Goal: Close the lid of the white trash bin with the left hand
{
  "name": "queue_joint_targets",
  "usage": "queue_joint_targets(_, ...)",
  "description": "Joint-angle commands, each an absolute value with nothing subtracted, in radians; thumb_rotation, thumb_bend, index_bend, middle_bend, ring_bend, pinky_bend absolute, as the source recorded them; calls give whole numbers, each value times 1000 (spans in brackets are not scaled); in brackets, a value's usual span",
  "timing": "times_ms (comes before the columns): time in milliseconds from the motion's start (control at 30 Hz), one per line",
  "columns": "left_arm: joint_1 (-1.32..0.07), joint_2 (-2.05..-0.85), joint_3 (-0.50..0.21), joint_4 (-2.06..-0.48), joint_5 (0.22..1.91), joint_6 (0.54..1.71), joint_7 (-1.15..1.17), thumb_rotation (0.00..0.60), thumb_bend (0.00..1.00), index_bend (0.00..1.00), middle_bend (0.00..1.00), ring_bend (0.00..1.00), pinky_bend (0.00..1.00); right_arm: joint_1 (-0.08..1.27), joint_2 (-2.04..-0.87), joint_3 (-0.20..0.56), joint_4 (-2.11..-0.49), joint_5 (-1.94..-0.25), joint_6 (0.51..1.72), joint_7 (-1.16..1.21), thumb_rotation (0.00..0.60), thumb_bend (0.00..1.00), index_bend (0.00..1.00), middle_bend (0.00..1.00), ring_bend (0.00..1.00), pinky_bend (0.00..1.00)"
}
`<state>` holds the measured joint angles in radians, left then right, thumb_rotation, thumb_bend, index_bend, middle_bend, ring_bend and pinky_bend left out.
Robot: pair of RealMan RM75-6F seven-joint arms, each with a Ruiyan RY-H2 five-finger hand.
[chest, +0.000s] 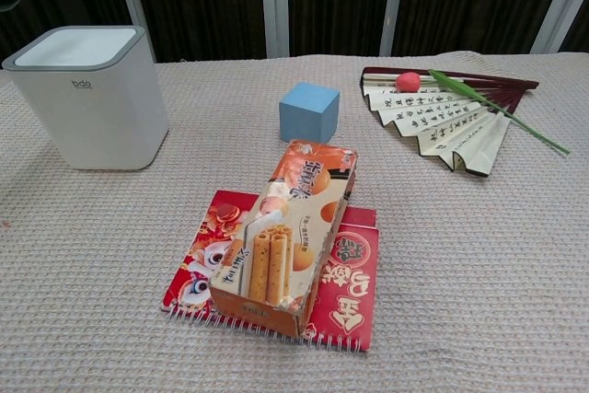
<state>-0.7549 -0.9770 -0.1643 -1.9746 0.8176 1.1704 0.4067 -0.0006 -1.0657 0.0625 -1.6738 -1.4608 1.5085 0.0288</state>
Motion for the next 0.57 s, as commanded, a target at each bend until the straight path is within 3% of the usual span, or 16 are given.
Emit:
queue_joint_targets(33, -645, -963, -109, -2000, 1001, 1280, 337, 600, 335, 0, 132, 292, 610, -1, -1065, 63, -1672, -1461, 1509, 29, 600, 195, 0, 0, 0, 0)
queue_joint_targets(67, -607, -973, -83, -1993, 1062, 1320, 318, 600, 292, 0, 40, 138, 482, -1, -1064, 63, -1671, -1460, 1509, 29, 600, 195, 0, 0, 0, 0)
queue_joint_targets(100, -580, -981, -63, -1985, 1102, 1346, 305, 600, 261, 0, 8, 63, 394, -1, -1064, 62, -1671, -1460, 1508, 29, 600, 195, 0, 0, 0, 0)
queue_joint_targets(200, -484, -1019, 8, -1931, 1236, 1432, 244, 600, 138, 0, 0, 0, 181, -1, -1061, 62, -1668, -1463, 1510, 27, 600, 194, 0, 0, 0, 0)
queue_joint_targets(367, -365, -1057, 100, -1824, 1359, 1497, 145, 600, 39, 0, 0, 0, 27, -1, -1062, 62, -1660, -1469, 1516, 11, 600, 194, 0, 0, 0, 0)
queue_joint_targets(567, -267, -1072, 154, -1721, 1460, 1586, 109, 600, 39, 0, 0, 0, 0, -3, -1066, 60, -1649, -1488, 1533, -9, 600, 194, 0, 0, 0, 0)
